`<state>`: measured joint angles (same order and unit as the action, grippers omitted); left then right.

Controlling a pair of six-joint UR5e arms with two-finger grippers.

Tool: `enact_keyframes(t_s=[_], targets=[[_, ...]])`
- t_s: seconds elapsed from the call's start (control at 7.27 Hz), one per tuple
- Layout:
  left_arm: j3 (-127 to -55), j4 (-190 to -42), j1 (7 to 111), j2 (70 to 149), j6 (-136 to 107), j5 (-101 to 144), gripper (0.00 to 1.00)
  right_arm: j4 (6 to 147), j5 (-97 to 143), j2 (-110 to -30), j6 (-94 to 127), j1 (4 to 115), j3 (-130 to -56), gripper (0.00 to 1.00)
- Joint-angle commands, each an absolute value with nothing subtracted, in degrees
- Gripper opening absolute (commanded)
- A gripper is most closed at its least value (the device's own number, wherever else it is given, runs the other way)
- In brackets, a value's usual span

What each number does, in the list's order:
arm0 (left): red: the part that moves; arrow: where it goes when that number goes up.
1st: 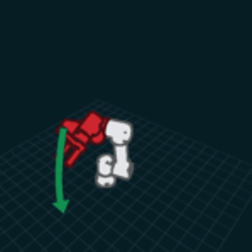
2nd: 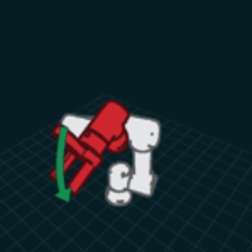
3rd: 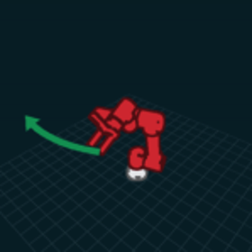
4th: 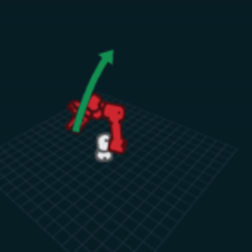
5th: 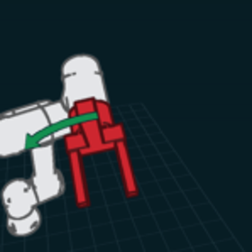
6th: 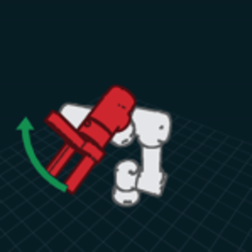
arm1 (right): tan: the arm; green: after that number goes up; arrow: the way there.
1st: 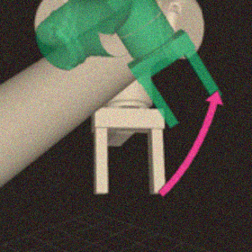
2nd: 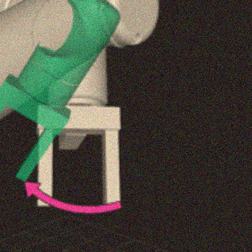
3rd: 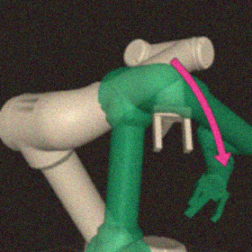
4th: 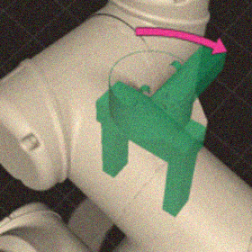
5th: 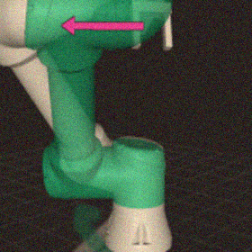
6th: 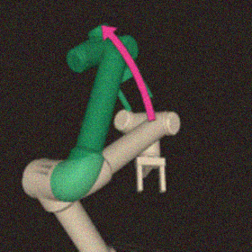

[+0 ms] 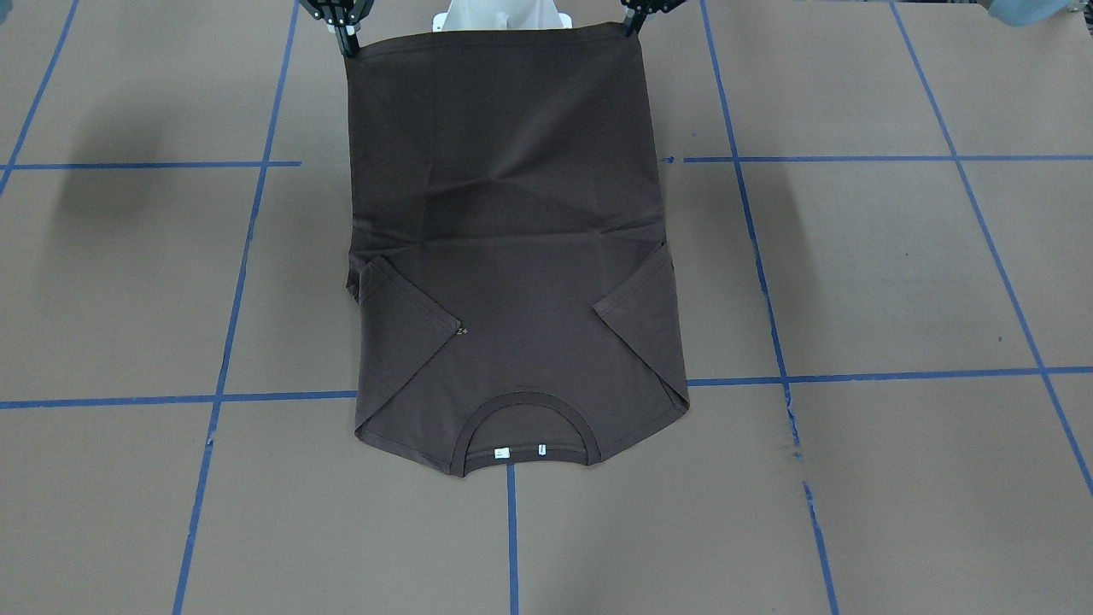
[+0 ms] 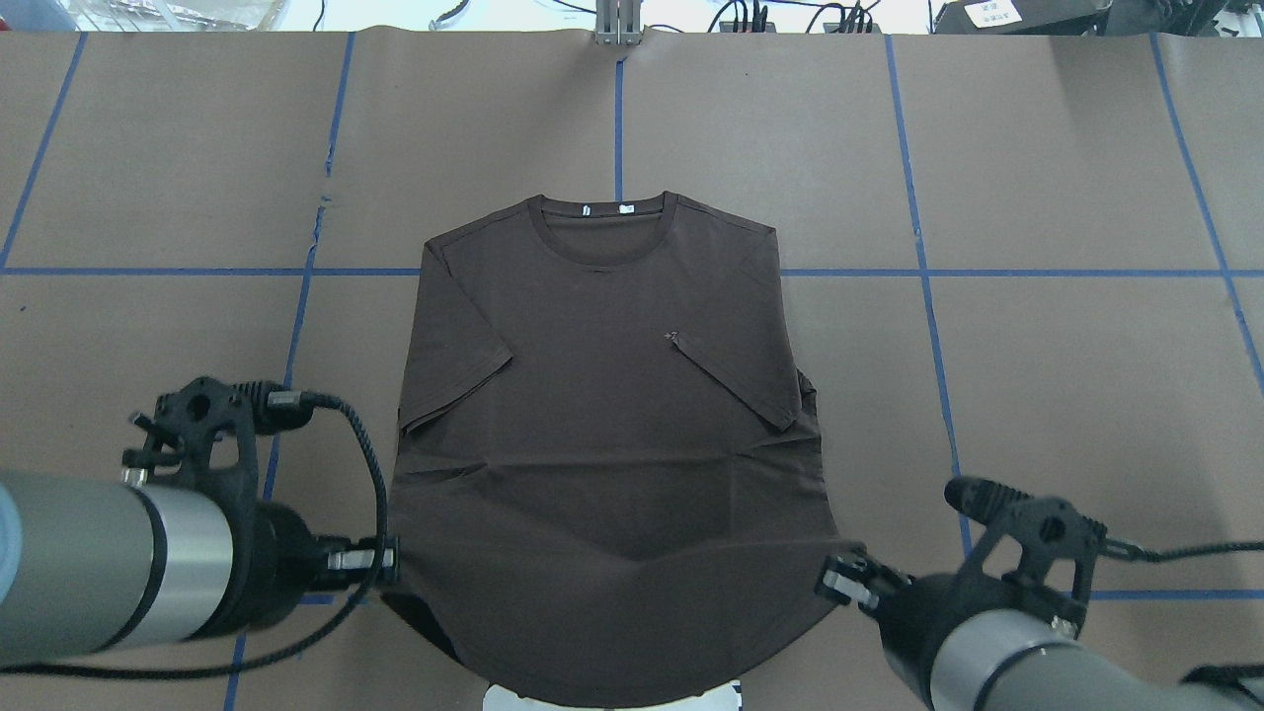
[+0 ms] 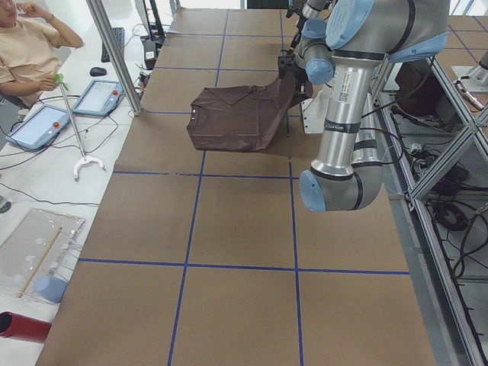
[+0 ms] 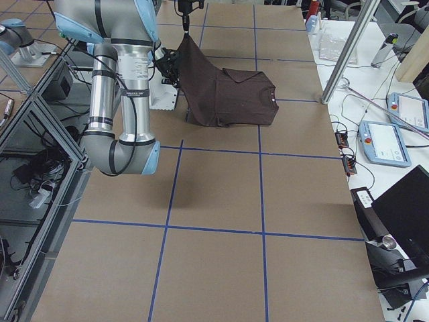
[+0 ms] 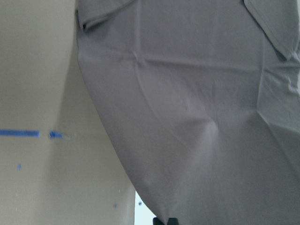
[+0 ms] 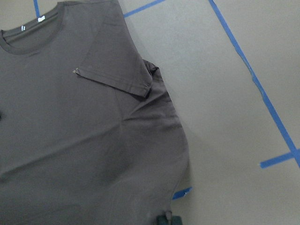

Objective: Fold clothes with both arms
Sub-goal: 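Lift the hem with both grippers and fold it toward the collar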

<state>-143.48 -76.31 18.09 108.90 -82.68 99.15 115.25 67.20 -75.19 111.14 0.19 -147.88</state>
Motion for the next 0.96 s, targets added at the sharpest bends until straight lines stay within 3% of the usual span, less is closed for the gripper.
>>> enact_keyframes(t_s=[0.0, 0.41, 0.83], targets=[[-136.1, -76.4, 28.7, 113.1, -72.6, 99.4, 0.00, 115.1, 74.2, -66.4, 103.3, 14.6, -138.9, 0.00], [-117.6, -88.3, 36.4, 116.2, -68.6, 99.2, 0.00, 104.0, 78.2, -62.8, 96.6, 26.8, -122.1, 0.00], [-99.7, -102.4, 39.7, 120.3, -65.9, 98.9, 0.00, 91.2, 78.7, -61.5, 93.8, 32.0, -107.0, 0.00]])
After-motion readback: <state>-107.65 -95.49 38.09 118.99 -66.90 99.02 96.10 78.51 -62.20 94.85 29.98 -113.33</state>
